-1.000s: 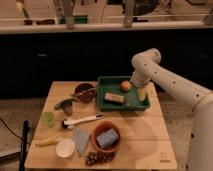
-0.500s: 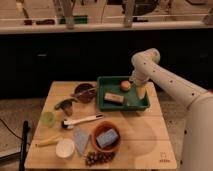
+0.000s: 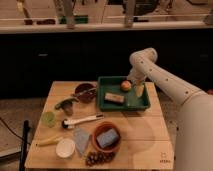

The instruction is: Place apple in paper cup

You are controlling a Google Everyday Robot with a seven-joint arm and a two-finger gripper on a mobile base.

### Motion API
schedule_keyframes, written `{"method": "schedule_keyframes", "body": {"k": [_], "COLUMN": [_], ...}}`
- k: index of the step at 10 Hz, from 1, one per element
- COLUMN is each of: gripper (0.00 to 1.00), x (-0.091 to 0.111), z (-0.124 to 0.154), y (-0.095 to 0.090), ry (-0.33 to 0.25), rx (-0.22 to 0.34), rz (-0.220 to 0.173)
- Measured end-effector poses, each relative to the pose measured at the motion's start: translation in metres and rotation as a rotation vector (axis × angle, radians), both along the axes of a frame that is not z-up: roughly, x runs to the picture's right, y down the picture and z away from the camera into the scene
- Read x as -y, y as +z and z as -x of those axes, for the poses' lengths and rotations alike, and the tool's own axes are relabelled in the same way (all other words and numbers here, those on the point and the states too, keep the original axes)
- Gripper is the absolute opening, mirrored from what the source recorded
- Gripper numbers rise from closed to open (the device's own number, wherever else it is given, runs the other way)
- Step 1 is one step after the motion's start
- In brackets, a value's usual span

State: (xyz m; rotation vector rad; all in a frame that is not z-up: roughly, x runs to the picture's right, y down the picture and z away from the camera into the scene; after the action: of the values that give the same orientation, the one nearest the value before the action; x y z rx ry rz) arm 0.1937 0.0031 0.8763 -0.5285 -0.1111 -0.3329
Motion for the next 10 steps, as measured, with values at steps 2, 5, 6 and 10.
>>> {"method": "schedule_keyframes", "body": {"k": [2, 5, 6, 10], "gripper": [0.80, 0.80, 0.80, 0.80], "x": [0.001, 0.008, 0.011, 0.015], "z": [0.008, 0.005, 0.007, 0.008], "y": [0.002, 0.006, 0.007, 0.016], "ry": [0.001, -0.138, -0.222, -0.415], "rx": [0.012, 0.097, 0.153, 0.272], "rz": [-0.005, -0.028, -0.039, -0.083]}}
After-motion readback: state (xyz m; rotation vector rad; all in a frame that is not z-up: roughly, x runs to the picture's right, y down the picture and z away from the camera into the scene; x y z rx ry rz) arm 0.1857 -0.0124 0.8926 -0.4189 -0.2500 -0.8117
